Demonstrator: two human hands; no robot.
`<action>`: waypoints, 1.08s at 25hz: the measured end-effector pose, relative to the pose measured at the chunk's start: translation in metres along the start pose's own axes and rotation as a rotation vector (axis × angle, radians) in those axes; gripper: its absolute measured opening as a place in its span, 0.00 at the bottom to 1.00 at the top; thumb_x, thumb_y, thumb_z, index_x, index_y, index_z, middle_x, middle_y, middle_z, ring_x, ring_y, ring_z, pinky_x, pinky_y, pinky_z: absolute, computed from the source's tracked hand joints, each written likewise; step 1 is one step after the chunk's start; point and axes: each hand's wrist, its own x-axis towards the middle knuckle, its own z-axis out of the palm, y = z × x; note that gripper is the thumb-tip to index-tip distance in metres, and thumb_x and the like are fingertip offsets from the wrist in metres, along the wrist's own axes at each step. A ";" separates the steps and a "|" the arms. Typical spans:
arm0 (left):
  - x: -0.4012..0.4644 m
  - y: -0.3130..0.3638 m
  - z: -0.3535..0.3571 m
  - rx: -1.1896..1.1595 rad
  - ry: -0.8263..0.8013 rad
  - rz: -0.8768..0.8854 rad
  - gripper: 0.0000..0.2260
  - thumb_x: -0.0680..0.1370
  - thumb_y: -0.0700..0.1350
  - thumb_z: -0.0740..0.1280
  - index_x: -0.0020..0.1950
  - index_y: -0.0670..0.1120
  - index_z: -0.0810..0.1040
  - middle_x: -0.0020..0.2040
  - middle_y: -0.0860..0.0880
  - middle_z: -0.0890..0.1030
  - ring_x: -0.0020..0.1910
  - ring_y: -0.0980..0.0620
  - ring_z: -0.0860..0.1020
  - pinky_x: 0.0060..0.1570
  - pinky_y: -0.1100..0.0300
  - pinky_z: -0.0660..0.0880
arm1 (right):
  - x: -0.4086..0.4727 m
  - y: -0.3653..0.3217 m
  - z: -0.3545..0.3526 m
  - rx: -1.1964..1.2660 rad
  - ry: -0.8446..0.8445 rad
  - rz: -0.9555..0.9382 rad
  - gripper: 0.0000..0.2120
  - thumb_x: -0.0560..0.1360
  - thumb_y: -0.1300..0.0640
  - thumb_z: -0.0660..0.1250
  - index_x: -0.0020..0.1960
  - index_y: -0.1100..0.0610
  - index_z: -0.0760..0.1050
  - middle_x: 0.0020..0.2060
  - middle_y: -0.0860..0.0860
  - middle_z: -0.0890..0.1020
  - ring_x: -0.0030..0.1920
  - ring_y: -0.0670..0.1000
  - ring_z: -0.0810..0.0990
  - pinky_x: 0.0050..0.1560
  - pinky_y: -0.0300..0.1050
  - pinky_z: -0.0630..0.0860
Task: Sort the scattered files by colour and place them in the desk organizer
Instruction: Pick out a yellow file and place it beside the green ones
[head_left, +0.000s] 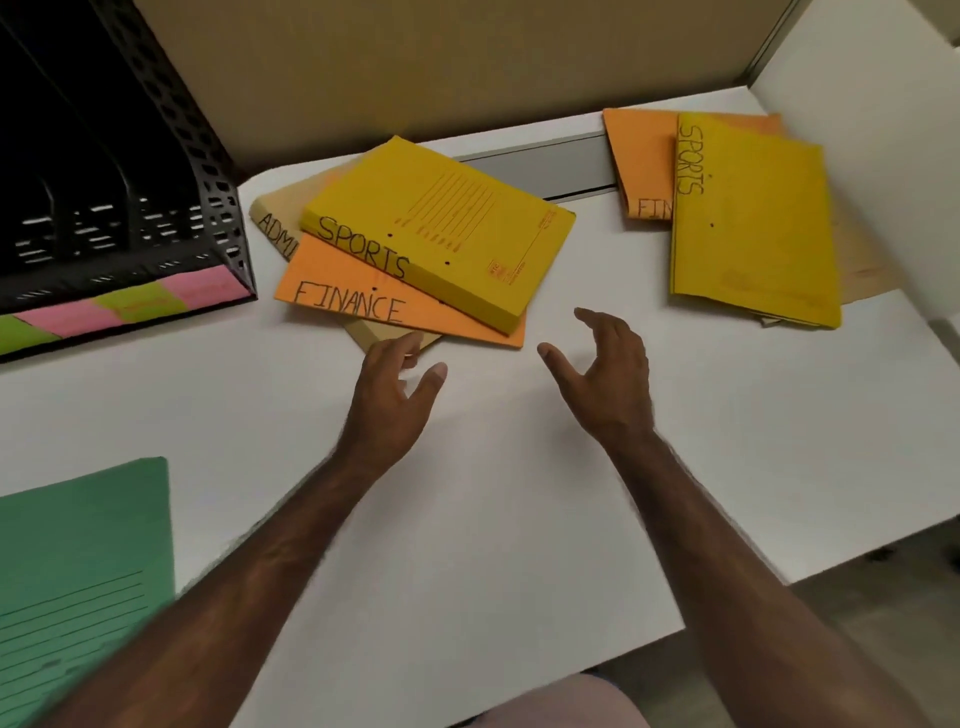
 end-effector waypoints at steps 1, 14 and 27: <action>0.012 0.004 0.007 -0.045 0.009 -0.056 0.22 0.82 0.51 0.72 0.75 0.48 0.75 0.65 0.51 0.76 0.63 0.54 0.78 0.62 0.55 0.78 | 0.016 0.008 0.000 0.010 -0.005 -0.001 0.30 0.79 0.37 0.72 0.75 0.52 0.74 0.72 0.51 0.77 0.73 0.54 0.73 0.74 0.53 0.67; 0.104 0.020 0.062 -0.576 0.205 -0.441 0.17 0.82 0.51 0.72 0.68 0.44 0.79 0.51 0.49 0.86 0.51 0.50 0.85 0.47 0.58 0.82 | 0.202 0.034 0.036 0.138 -0.084 -0.091 0.29 0.81 0.44 0.72 0.76 0.58 0.72 0.72 0.55 0.76 0.73 0.56 0.72 0.74 0.48 0.68; 0.125 0.032 0.065 -0.822 0.274 -0.701 0.10 0.81 0.53 0.72 0.50 0.47 0.81 0.44 0.50 0.83 0.37 0.54 0.83 0.30 0.62 0.76 | 0.256 0.027 0.058 -0.115 -0.203 -0.100 0.36 0.80 0.37 0.69 0.80 0.57 0.67 0.74 0.57 0.75 0.74 0.61 0.70 0.72 0.57 0.68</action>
